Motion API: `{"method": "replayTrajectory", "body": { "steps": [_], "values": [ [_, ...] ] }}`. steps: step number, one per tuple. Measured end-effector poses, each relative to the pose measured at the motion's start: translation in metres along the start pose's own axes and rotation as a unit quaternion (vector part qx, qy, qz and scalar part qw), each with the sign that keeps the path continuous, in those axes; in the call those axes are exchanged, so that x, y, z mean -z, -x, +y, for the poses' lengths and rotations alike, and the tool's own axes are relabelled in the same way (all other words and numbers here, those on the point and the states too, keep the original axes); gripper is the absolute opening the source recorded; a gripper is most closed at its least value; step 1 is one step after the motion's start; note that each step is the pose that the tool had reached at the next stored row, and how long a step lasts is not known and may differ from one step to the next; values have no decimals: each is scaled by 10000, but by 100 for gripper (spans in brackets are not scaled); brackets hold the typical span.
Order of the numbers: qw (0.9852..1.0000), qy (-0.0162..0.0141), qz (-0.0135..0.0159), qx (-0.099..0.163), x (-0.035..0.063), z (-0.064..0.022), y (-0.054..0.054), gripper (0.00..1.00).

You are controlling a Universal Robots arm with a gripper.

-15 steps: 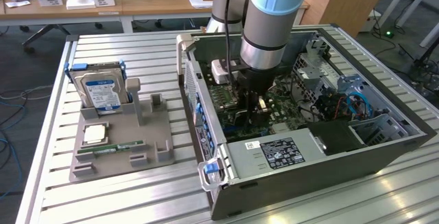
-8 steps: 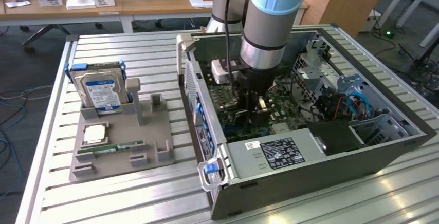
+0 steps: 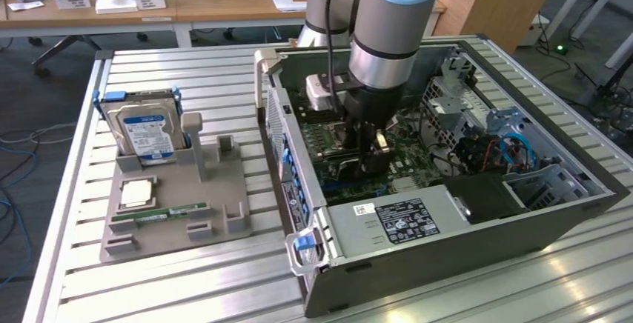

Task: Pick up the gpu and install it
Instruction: 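Insert the gpu into the slot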

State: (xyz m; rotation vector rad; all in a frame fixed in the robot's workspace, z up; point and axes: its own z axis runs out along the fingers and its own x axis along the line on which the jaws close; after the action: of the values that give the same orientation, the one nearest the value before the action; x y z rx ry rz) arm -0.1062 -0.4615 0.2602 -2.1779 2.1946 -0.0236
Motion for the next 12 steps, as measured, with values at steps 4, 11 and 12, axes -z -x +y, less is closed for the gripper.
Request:
{"method": "replayTrajectory", "body": {
  "steps": [4, 11, 12],
  "values": [
    [10000, 0, 0, 0, 91, -4, 2, 63],
    [10000, 0, 3, 0, 249, -12, 7, 63],
    [10000, 0, 4, 1, 266, -13, 7, 63]
  ]
}}
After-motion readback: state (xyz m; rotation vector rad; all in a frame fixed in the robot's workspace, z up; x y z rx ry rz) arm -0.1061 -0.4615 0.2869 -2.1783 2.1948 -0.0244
